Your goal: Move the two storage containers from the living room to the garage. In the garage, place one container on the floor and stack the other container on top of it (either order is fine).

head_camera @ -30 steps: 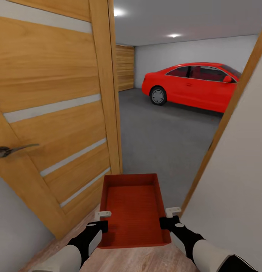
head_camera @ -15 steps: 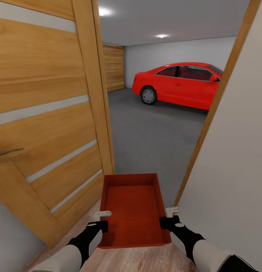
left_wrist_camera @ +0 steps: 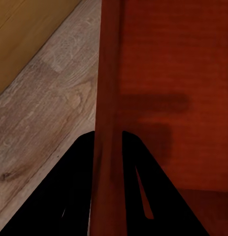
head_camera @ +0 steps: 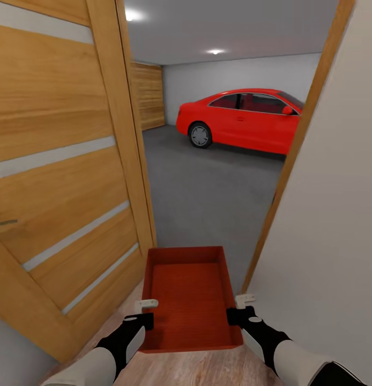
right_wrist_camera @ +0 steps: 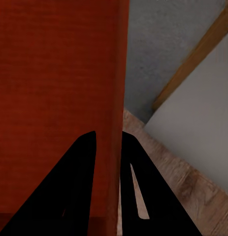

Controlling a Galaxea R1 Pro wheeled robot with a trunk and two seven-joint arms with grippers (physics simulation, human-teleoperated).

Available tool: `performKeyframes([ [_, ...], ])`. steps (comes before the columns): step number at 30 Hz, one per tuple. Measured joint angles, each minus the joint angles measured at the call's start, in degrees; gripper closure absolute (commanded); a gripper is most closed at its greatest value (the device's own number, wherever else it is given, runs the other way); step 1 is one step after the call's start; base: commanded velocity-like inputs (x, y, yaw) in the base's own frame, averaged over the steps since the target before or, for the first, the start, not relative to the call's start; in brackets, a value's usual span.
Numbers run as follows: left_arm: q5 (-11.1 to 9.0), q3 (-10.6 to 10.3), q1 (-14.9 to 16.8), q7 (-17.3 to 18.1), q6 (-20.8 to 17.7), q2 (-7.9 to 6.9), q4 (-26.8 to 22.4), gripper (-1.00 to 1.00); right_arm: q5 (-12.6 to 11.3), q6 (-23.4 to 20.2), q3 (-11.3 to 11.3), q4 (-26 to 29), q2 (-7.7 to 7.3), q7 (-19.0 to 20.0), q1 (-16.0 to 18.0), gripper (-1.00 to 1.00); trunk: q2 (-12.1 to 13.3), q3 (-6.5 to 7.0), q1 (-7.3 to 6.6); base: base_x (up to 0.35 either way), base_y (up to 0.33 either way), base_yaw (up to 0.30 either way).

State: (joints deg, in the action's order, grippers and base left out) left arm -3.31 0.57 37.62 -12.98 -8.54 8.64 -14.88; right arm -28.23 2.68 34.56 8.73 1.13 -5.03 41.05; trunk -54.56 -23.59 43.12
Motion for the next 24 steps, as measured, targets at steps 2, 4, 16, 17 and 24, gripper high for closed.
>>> performKeyframes([
  [2,-0.1,0.0,0.0,0.0,0.0,-0.03,0.0,1.0,0.0,0.0,0.0,0.0,0.03,0.0,0.0,1.0,0.0,0.0,0.0,0.101,0.306,-0.001],
  [4,-0.1,0.0,0.0,0.0,0.0,-0.04,0.0,1.0,0.0,0.0,0.0,0.0,0.03,-0.1,0.0,1.0,0.0,0.0,0.0,0.103,0.305,0.0],
  [16,0.0,0.0,0.0,0.1,0.0,-0.07,0.0,1.0,0.0,0.0,0.0,0.0,0.07,-0.1,0.0,1.0,0.0,0.0,0.0,0.104,0.262,0.0],
  [17,0.0,0.0,0.0,0.1,0.0,-0.07,0.0,1.0,0.0,0.0,0.0,0.0,0.07,-0.1,0.0,1.0,0.0,0.0,0.0,0.104,0.234,0.0],
  [24,-0.1,0.0,0.0,0.1,0.0,-0.03,0.0,1.0,0.0,0.0,0.0,0.0,0.02,0.0,0.0,1.0,0.0,0.0,0.01,0.06,0.121,-0.1],
])
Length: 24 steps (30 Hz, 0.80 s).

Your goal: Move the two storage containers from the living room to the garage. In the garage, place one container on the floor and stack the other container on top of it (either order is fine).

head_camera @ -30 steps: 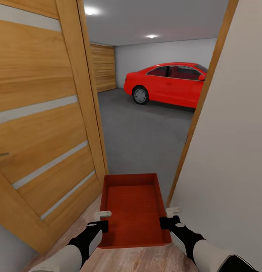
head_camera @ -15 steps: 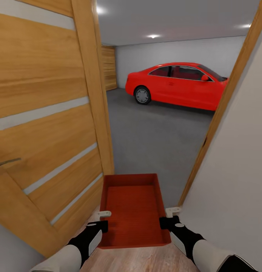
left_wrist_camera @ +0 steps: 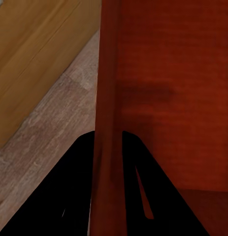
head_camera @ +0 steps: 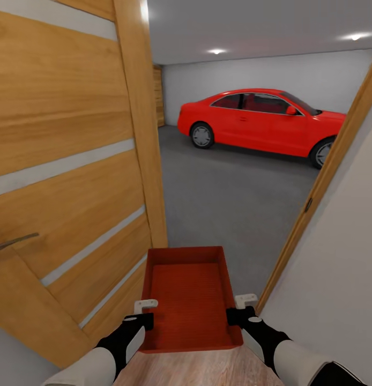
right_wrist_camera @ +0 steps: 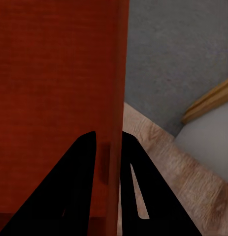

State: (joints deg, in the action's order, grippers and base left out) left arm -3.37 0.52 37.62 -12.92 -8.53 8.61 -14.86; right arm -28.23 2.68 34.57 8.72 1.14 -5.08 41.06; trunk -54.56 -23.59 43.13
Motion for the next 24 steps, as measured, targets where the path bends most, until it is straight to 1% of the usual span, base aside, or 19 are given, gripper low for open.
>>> performKeyframes([
  [19,0.0,0.0,0.0,0.0,0.0,0.0,0.0,1.0,0.0,0.0,0.0,0.1,-0.03,0.0,0.0,1.0,0.0,0.0,0.0,0.002,0.003,-0.235],
  [21,0.0,0.0,0.0,0.0,0.0,0.02,0.0,1.0,0.0,0.0,0.0,0.1,-0.05,0.0,0.0,1.0,0.0,0.0,0.0,0.0,0.0,-0.178],
  [24,0.0,0.0,0.0,-0.1,0.0,0.04,0.0,1.0,0.0,0.0,0.0,0.0,-0.05,0.1,0.0,1.0,0.0,0.0,0.0,0.036,0.063,-0.055],
])
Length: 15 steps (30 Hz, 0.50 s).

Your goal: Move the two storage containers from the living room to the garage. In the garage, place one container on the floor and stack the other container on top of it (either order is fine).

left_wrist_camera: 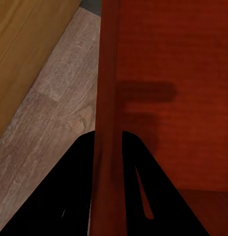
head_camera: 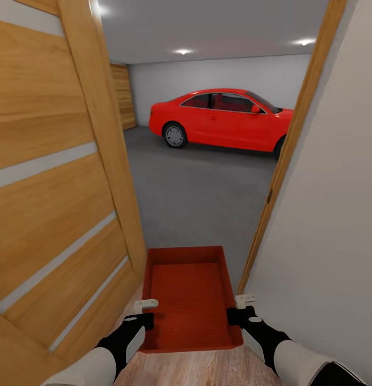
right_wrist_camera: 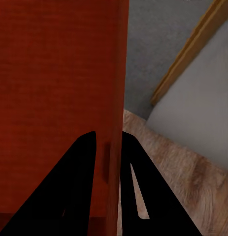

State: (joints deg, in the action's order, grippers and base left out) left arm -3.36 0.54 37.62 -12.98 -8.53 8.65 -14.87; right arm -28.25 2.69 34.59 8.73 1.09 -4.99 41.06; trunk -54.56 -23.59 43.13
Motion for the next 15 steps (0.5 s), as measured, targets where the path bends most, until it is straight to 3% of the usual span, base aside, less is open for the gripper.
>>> performKeyframes([
  [15,0.0,0.0,0.0,0.2,0.0,-0.12,0.0,1.0,0.0,0.0,0.0,0.0,0.13,-0.2,0.0,1.0,0.0,0.0,-0.02,0.182,0.233,-0.004],
])
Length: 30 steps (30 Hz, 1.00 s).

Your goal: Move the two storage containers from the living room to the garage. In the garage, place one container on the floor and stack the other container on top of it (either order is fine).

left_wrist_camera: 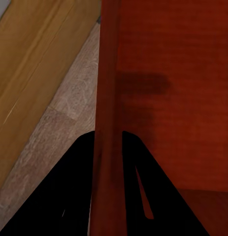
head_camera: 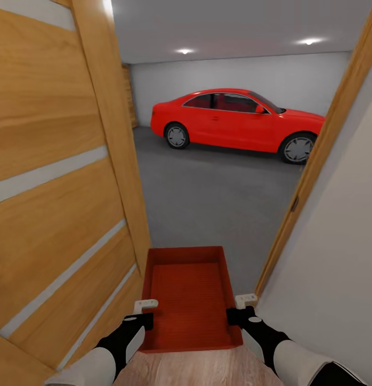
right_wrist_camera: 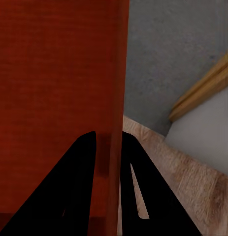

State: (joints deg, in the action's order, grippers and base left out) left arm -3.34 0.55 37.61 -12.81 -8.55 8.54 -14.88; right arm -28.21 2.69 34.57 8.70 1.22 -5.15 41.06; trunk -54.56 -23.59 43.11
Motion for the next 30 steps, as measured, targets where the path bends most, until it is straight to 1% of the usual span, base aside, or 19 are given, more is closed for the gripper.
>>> performKeyframes([
  [6,0.0,0.0,0.0,0.0,0.0,-0.03,0.0,1.0,0.0,0.0,0.0,0.0,0.04,0.0,0.0,1.0,0.0,0.0,0.01,0.162,0.149,-0.003],
  [9,0.0,0.0,0.0,0.0,0.1,0.05,0.0,1.0,0.1,0.0,0.0,0.0,-0.05,0.1,0.0,1.0,0.0,0.0,0.02,0.03,0.024,-0.155],
  [30,0.0,0.0,0.0,0.0,0.1,0.07,0.0,1.0,0.0,0.0,0.1,0.1,-0.11,0.0,0.0,1.0,0.0,0.0,0.02,0.001,0.001,-0.276],
])
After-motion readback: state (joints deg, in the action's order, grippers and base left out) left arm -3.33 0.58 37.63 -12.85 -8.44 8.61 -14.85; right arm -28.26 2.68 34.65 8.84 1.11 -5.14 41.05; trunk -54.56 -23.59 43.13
